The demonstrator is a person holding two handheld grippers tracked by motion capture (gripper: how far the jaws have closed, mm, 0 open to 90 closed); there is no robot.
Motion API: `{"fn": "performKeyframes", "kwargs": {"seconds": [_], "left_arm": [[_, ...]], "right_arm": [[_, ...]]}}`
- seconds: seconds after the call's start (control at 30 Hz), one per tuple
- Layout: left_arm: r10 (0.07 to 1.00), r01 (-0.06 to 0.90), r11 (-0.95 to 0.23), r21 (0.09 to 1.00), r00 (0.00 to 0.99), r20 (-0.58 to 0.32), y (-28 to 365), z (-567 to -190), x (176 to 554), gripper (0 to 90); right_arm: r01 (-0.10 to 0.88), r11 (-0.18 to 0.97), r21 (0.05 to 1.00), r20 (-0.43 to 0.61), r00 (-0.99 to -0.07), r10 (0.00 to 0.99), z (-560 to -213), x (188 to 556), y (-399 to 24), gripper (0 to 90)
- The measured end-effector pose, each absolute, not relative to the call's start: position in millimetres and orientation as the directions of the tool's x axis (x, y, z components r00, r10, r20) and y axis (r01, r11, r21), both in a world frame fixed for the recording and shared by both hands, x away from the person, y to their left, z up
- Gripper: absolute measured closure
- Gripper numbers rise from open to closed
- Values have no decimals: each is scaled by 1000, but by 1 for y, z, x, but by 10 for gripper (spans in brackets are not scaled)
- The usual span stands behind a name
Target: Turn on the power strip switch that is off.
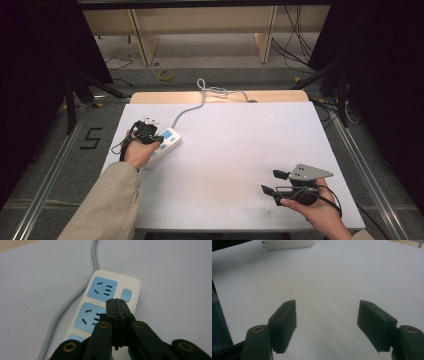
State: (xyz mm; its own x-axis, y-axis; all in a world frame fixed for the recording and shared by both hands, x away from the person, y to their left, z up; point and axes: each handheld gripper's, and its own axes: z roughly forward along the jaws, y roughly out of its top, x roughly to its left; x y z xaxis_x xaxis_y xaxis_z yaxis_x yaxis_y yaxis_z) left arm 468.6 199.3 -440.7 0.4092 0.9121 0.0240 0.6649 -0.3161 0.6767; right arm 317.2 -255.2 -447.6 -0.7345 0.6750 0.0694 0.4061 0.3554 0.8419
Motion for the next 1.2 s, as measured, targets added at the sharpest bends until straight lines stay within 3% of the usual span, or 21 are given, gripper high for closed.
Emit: {"fn": "performKeyframes", "kwargs": {"seconds": [1.2], "left_arm": [[898, 693, -369, 619, 438, 45, 193, -447, 475, 897]], "right_arm": [[409, 359, 839, 71, -736, 673, -448, 317, -255, 320]]}}
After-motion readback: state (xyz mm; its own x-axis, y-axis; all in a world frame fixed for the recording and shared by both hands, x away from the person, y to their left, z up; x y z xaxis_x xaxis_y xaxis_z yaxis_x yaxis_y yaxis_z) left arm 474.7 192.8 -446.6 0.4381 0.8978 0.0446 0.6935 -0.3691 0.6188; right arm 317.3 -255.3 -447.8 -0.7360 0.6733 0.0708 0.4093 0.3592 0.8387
